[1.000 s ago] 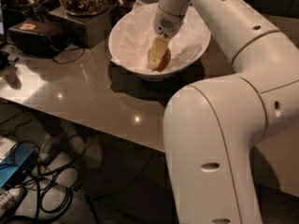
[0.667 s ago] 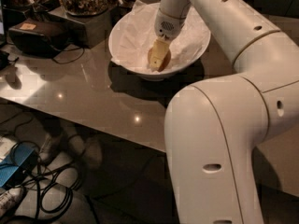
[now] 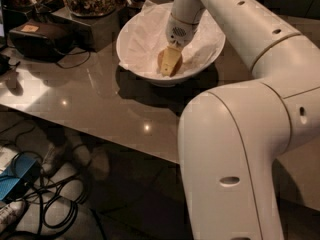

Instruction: Pick apple from white bowl

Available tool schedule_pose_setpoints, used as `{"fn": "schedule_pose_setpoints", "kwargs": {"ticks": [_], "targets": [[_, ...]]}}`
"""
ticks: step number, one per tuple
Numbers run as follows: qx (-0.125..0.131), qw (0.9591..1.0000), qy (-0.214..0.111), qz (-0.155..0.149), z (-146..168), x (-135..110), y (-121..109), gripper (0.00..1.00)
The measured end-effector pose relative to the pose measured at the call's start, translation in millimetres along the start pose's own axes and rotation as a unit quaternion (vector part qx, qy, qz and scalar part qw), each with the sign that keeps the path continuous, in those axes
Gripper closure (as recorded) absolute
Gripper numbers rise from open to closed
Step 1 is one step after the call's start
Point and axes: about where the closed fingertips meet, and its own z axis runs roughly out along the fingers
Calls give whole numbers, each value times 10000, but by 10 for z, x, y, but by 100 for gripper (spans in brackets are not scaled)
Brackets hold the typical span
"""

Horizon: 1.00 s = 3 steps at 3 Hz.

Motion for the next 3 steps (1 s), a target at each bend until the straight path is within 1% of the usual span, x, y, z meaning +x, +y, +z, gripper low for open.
{"fn": "schedule_pose_setpoints", "kwargs": {"ticks": [2,3], "targets": [[1,10000,-1,0,0,0,0,97],[99,9998,-129,-100,-62,-63,20,100]]}}
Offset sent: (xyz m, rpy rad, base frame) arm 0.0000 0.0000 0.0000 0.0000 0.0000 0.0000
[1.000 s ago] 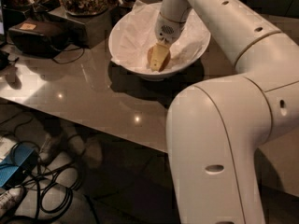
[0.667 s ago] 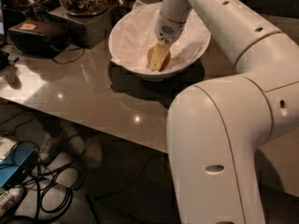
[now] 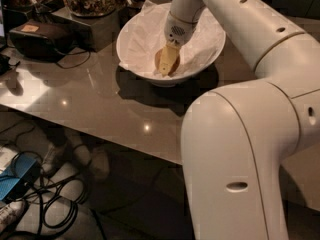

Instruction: Pick apple from white bowl

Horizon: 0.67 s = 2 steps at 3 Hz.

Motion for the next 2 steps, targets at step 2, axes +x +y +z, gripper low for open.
{"fn": "schedule_pose_setpoints", "kwargs": {"ticks": [2], "targets": [[277,9985,-289,-383,-485,-200,441,100]]}}
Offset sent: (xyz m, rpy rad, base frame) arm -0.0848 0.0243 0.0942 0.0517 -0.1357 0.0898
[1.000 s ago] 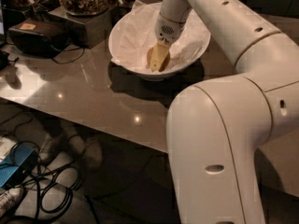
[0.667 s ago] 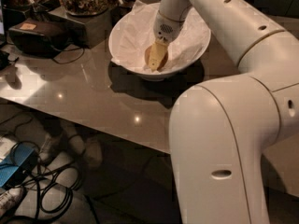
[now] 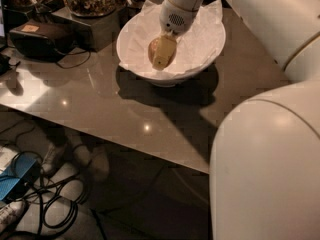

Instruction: Pick apple from white bowl

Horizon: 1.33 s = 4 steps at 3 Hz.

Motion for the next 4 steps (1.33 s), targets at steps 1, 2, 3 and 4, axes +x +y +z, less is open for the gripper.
{"fn": "schedule_pose_setpoints", "kwargs": {"ticks": [1,2,3,4], "targets": [[8,9996,-61,-269,-261,-137,328,100],[125,9984,-88,-540,-552,-307,660,100],[269,9962,-48,-825,-806,-476,977,100],[324,9959,-91,-839,-845,-494,982,100]]}}
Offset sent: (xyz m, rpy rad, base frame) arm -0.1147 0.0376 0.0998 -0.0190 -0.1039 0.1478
